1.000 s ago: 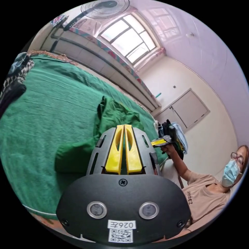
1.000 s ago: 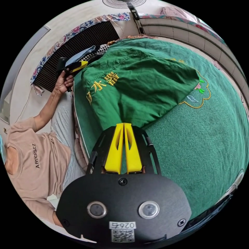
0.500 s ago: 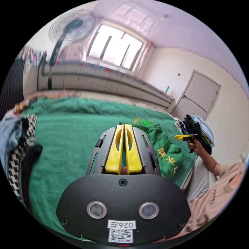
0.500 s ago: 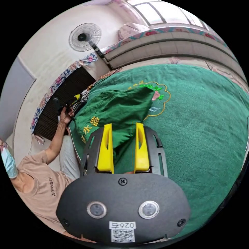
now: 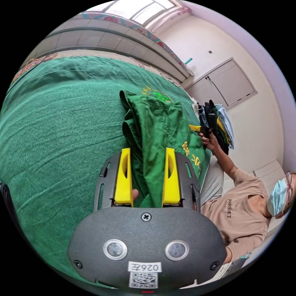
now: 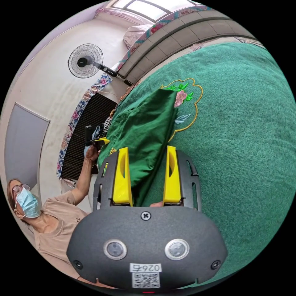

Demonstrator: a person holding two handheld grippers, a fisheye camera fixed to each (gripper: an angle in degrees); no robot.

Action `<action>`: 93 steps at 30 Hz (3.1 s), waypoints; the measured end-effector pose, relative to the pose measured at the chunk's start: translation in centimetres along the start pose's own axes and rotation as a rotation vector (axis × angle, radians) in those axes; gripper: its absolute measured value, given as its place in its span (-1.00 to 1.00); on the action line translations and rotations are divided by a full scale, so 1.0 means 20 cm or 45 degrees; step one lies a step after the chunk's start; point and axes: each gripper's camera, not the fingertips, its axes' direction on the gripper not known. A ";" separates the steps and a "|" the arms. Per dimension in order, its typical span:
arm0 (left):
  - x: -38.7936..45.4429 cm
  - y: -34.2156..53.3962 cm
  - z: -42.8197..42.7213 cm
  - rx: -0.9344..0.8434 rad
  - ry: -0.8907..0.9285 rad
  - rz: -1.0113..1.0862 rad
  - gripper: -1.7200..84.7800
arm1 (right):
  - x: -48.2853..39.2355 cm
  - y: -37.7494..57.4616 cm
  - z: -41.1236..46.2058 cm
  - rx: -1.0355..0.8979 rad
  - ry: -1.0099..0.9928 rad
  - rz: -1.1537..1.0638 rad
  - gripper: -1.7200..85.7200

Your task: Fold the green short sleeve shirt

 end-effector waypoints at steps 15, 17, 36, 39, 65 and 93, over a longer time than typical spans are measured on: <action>-0.15 -0.35 0.96 0.017 0.005 0.045 -0.74 | 0.32 0.33 0.31 -0.051 -0.245 -0.013 -0.74; -0.12 -0.46 1.09 0.006 -0.021 0.051 -0.80 | 0.29 0.41 0.34 -0.042 -0.194 -0.034 -0.79; 1.39 -1.15 1.43 0.589 -0.502 0.506 -0.90 | -1.14 2.16 -0.47 0.484 0.809 -0.911 -0.97; 1.93 -1.43 1.51 0.662 -0.598 0.673 -0.90 | -1.24 2.59 -0.79 0.654 0.887 -0.919 -0.98; 5.05 -5.37 4.76 0.193 -0.352 1.518 -0.95 | 0.61 5.58 -3.36 1.583 0.984 0.293 -0.83; 3.68 -6.09 2.06 0.894 -0.008 1.305 -0.97 | -0.45 5.12 -4.03 1.794 1.724 -0.684 -0.98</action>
